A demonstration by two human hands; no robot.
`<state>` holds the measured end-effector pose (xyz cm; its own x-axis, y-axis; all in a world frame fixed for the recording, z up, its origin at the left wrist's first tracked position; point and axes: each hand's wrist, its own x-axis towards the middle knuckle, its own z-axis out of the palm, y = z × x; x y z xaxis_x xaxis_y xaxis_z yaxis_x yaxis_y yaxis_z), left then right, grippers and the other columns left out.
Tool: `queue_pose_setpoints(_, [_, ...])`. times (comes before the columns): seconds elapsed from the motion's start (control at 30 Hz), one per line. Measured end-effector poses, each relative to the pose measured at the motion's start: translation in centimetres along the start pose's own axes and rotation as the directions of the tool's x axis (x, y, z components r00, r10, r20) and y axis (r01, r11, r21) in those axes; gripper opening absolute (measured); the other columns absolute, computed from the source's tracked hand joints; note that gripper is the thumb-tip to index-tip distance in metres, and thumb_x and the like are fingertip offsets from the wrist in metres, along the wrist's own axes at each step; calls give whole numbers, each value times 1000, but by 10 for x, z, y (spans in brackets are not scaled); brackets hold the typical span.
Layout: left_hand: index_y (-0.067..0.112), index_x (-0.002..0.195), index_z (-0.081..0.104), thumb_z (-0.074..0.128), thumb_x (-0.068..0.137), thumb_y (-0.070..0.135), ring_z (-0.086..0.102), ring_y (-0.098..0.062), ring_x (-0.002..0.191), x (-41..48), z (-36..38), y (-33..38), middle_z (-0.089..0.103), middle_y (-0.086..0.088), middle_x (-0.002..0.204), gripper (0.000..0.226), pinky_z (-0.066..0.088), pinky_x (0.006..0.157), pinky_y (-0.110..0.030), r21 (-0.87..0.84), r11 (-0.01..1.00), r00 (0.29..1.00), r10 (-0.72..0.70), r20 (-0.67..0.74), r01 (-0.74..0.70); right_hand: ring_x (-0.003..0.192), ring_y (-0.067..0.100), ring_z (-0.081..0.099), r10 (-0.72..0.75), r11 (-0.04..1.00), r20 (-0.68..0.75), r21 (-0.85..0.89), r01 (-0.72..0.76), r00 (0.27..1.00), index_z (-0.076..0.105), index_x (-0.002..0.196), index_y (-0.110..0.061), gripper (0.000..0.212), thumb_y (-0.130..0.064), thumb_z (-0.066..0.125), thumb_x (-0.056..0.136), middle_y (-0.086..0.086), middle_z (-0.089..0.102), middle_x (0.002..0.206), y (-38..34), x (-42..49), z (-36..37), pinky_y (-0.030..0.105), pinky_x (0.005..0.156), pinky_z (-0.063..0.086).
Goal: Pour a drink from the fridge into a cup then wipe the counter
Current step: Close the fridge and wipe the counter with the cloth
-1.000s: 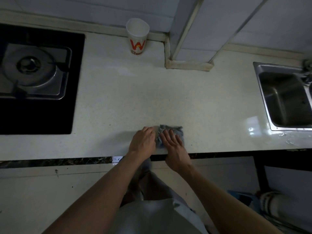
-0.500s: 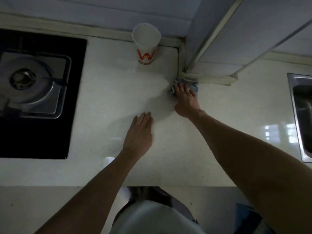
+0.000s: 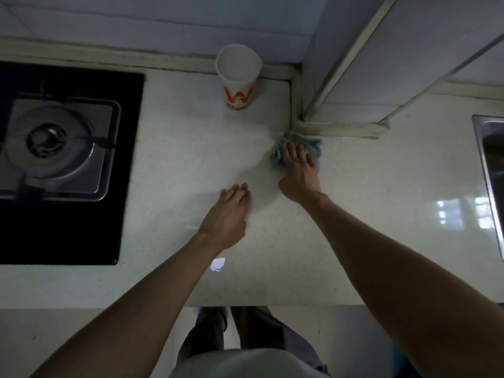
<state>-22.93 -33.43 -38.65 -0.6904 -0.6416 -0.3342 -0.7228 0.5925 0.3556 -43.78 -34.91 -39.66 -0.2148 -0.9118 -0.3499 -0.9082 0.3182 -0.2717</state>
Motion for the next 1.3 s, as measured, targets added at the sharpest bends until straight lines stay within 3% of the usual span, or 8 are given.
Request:
queue_pose_setpoints(0.23, [2, 141, 43, 48, 90, 4, 25, -27, 144, 2, -8, -3, 29, -14, 156, 51, 17, 119, -30, -78, 996, 998, 34, -49, -38, 149, 19, -9, -65, 994, -24, 85, 67, 998, 12, 155, -20, 81, -4, 47, 84, 1, 3, 162, -41, -139, 58, 44, 122, -5])
queue_pose_setpoints(0.43, [2, 138, 44, 43, 91, 0, 28, -25, 142, -49, 14, 11, 32, -12, 154, 47, 23, 117, -30, -111, 993, 991, 29, -132, -44, 146, 15, -17, -19, 992, 20, 128, 16, 1000, 12, 154, -20, 68, -40, 29, 91, -1, 0, 159, -65, -251, 103, 32, 117, -18])
queue_pose_setpoints(0.57, [1, 135, 46, 44, 93, 7, 30, -26, 141, -77, 24, 11, 35, -15, 152, 43, 22, 119, -31, -19, 995, 987, 98, -124, -101, 144, 8, -26, 53, 991, 14, 120, -54, 998, 4, 151, -27, 64, -42, 35, 97, -6, -4, 158, -74, -279, 121, 26, 114, -25])
queue_pose_setpoints(0.7, [1, 141, 40, 40, 96, 12, 26, -23, 144, -79, 18, 7, 30, -14, 155, 46, 17, 121, -30, 34, 993, 987, 120, -103, -117, 149, 15, -13, 54, 995, 49, 80, -58, 997, 5, 153, -27, 63, -57, 6, 97, -4, 0, 161, -71, -277, 124, 40, 120, -9])
queue_pose_setpoints(0.83, [2, 142, 39, 39, 96, 15, 25, -21, 144, -70, 11, -5, 30, -13, 156, 47, 17, 121, -31, 36, 995, 987, 100, -126, -96, 150, 16, -5, 10, 999, 76, 44, -14, 997, 15, 154, -23, 58, -46, 17, 101, -1, 8, 162, -63, -271, 125, 46, 120, 7])
queue_pose_setpoints(1.0, [3, 145, 36, 41, 97, 16, 21, -22, 146, -57, 6, -15, 26, -12, 158, 49, 17, 121, -33, 86, 991, 993, 107, -53, -103, 150, 16, -8, -54, 997, 65, 60, 50, 996, 12, 155, -23, 61, -49, 7, 99, -3, 1, 161, -61, -223, 101, 40, 121, -7])
queue_pose_setpoints(1.13, [-1, 138, 46, 50, 90, 16, 37, -28, 139, -41, 1, -19, 41, -17, 149, 52, 27, 118, -39, 162, 984, 997, 75, -36, -69, 150, 17, -7, -41, 999, 26, 13, 41, 999, 12, 155, -22, 64, -45, 4, 96, 0, 5, 162, -59, -146, 75, 38, 121, -7])
queue_pose_setpoints(1.3, [-7, 143, 35, 16, 88, 25, 33, -34, 141, -5, -8, -21, 37, -23, 150, 66, 27, 116, -47, 207, 978, 999, 7, -32, 0, 150, 19, -4, -30, 999, 8, -15, 30, 1000, 12, 155, -22, 58, -45, 11, 102, 2, 4, 163, -59, -37, 34, 37, 121, -7])
